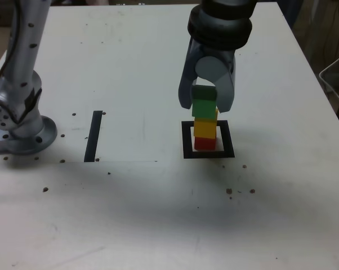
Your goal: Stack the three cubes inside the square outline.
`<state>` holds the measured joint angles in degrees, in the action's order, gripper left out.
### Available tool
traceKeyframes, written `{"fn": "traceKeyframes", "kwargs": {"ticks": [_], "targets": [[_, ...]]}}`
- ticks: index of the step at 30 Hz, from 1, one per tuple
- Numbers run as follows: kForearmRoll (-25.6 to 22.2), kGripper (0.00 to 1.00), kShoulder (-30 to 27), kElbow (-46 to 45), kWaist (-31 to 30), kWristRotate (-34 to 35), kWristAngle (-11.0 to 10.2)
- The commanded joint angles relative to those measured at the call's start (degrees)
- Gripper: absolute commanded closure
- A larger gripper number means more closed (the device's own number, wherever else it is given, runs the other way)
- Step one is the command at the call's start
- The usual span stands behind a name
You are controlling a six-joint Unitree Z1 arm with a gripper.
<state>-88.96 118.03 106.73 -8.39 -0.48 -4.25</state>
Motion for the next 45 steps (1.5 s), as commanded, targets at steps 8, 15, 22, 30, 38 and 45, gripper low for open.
{"fn": "traceKeyframes", "kwargs": {"ticks": [8,15,22,30,38,45], "targets": [[0.31,0.44,0.51,-1.03,0.68,-0.7,1.09],[1.09,0.41,0.68,-0.9,1.71,-1.6,1.07],[1.35,0.17,0.45,-0.79,2.06,-1.98,0.33],[1.11,0.0,-0.6,-0.72,2.07,-2.15,-1.7],[-0.02,0.0,-1.13,-1.13,2.07,-1.84,-1.99],[-0.18,0.0,-1.45,-1.02,2.06,-1.88,-1.99]]}}
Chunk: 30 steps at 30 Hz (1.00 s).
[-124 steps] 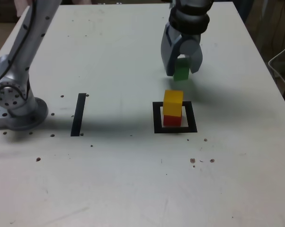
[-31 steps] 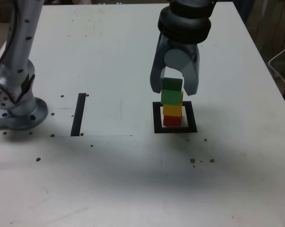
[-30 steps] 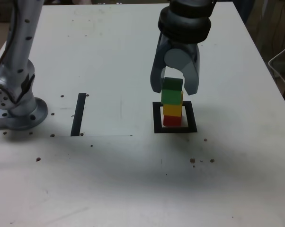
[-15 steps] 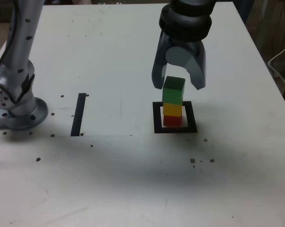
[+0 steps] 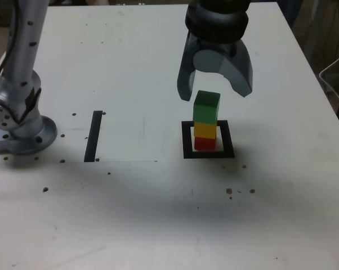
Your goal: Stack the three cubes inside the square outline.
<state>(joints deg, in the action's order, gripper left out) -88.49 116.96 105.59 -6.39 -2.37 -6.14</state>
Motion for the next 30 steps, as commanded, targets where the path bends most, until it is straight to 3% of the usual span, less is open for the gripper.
{"fn": "traceKeyframes", "kwargs": {"ticks": [1,13,23,30], "targets": [[-0.62,0.0,-0.39,0.11,0.07,-0.02,-0.1],[-0.8,0.0,-1.81,-0.04,0.07,-2.53,0.05],[-2.39,0.0,-12.15,-5.06,-0.17,-3.78,0.01],[-1.51,0.0,-19.04,-14.2,-0.96,-3.53,0.76]]}}
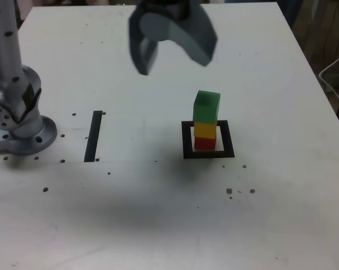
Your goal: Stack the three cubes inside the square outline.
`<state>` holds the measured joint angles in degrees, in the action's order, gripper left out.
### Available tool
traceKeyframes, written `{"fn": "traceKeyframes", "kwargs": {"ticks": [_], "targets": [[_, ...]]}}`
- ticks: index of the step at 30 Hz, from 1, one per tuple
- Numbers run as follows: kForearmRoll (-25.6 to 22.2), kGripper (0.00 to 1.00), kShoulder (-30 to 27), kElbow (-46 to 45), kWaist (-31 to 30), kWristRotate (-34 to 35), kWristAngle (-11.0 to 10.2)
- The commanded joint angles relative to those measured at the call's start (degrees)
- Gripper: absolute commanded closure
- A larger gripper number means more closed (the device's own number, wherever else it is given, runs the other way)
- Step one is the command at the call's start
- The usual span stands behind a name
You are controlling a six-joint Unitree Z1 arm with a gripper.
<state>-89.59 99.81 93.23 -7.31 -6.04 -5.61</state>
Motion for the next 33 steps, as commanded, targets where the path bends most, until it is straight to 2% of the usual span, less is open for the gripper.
{"fn": "traceKeyframes", "kwargs": {"ticks": [1,6,11,19,33], "targets": [[0.13,0.0,-2.99,-3.46,0.02,0.17,0.35],[3.45,0.0,-7.94,-11.89,0.9,0.22,0.61],[7.55,0.0,-10.31,-20.66,2.72,0.21,1.33],[15.37,0.0,-11.06,-31.57,4.25,0.48,2.65],[22.33,0.0,-11.46,-41.42,5.29,3.55,3.31]]}}
